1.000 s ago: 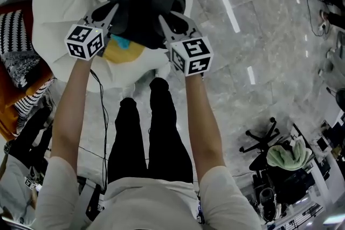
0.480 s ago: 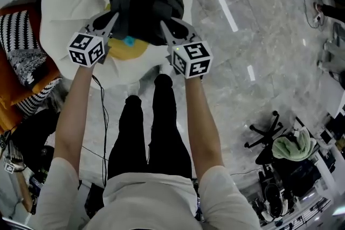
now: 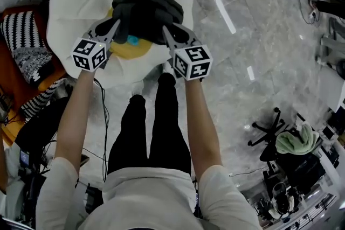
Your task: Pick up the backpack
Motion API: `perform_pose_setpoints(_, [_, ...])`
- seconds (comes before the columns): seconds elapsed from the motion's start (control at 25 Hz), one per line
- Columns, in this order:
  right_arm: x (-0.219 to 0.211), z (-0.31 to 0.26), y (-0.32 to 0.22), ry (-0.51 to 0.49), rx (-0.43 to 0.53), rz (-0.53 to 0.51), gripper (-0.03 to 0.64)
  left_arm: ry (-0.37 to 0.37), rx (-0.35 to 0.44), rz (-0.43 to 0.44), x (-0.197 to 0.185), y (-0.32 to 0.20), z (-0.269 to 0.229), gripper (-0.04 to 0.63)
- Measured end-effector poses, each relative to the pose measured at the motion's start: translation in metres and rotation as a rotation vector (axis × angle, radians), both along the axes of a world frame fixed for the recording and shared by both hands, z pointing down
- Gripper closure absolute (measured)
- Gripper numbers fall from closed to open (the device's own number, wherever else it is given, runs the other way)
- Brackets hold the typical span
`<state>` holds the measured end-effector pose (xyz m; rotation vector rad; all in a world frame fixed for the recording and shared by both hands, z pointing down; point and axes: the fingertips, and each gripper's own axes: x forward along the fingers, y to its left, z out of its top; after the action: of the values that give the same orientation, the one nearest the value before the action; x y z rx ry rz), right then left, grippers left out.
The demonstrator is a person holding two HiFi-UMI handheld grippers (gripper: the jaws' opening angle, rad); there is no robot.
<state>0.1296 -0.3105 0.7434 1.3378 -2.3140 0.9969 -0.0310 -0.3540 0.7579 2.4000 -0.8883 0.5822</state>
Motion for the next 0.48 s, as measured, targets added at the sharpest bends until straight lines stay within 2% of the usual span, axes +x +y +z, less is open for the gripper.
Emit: perform_pose_setpoints(0.48, [-0.022, -0.023, 0.033, 0.028, 0.007, 0.051, 0.557, 0.024, 0.022, 0.043, -0.028, 0.028, -0.025, 0.561])
